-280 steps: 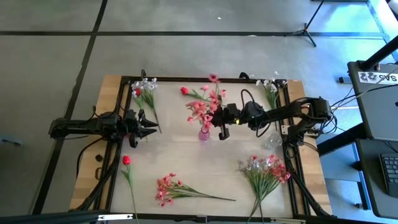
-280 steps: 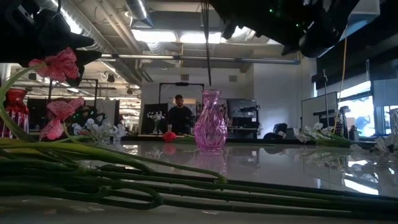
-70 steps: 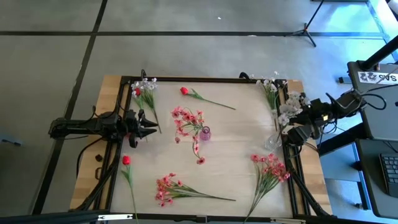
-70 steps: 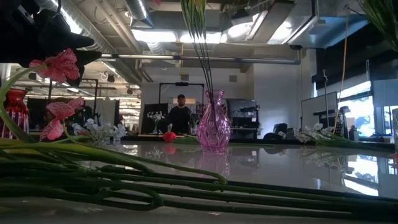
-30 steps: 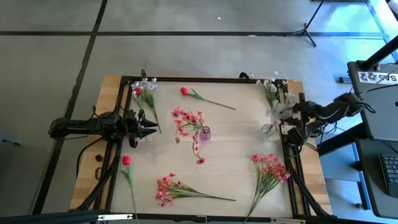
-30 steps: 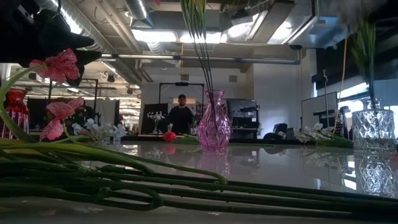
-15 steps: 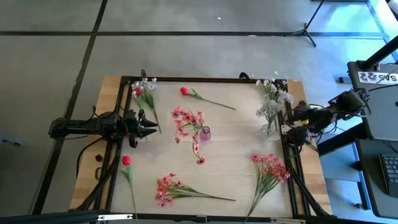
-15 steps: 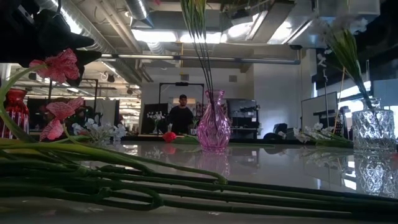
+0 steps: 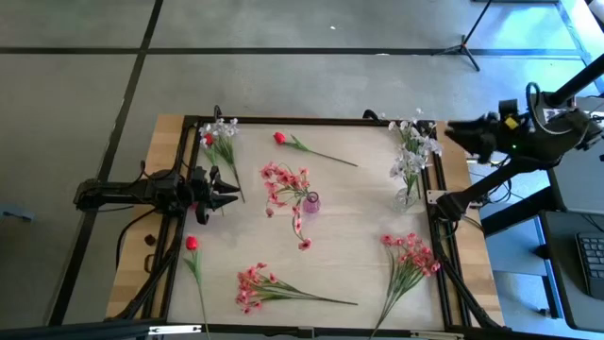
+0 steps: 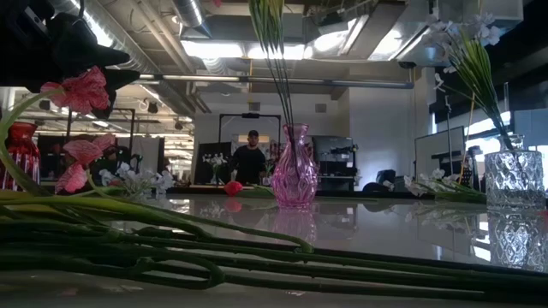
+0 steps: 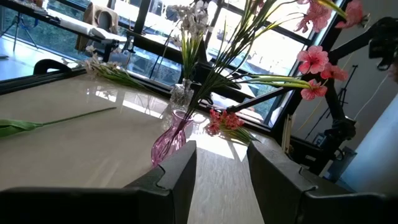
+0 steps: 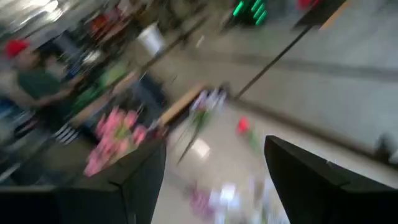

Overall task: Sort flowers into vase by color
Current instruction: Put the right white flowers into the transparent vase

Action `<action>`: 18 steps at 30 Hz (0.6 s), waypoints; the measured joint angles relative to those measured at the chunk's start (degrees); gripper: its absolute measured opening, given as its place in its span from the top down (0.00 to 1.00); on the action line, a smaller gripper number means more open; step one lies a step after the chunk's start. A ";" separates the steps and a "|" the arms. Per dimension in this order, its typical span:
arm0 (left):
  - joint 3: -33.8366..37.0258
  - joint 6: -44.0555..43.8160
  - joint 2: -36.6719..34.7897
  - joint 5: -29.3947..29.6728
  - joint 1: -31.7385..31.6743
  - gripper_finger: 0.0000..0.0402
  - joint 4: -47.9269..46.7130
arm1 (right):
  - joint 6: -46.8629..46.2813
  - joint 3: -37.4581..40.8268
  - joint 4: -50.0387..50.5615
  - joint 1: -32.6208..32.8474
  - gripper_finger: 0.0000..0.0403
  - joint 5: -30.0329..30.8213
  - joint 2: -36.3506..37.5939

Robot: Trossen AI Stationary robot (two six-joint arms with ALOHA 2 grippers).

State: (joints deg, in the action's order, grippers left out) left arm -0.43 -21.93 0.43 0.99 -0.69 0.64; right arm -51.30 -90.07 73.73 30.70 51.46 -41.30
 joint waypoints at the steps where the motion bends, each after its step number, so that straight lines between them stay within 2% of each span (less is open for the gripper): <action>1: -0.01 0.00 0.00 0.01 0.01 0.65 0.00 | 0.86 -0.59 -0.91 0.00 0.32 3.34 -1.74; 5: -0.02 0.00 -0.02 0.02 0.02 0.65 0.00 | 1.78 -1.79 -2.02 -0.12 0.32 11.74 -7.79; 9: -0.01 0.00 -0.01 0.00 0.01 0.65 0.00 | 2.15 -1.87 -4.82 -5.15 0.32 14.48 -13.55; 13: -0.02 0.00 0.00 0.02 0.02 0.65 0.00 | 5.58 -1.85 -8.96 -15.22 0.32 8.13 -19.58; 18: -0.02 0.00 -0.02 0.00 0.01 0.65 0.00 | 11.01 -1.74 -13.53 -31.56 0.32 -1.37 -25.09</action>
State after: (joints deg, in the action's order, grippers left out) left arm -0.45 -21.93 0.40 0.99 -0.68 0.64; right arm -40.29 -91.81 60.19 -0.86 50.08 -66.39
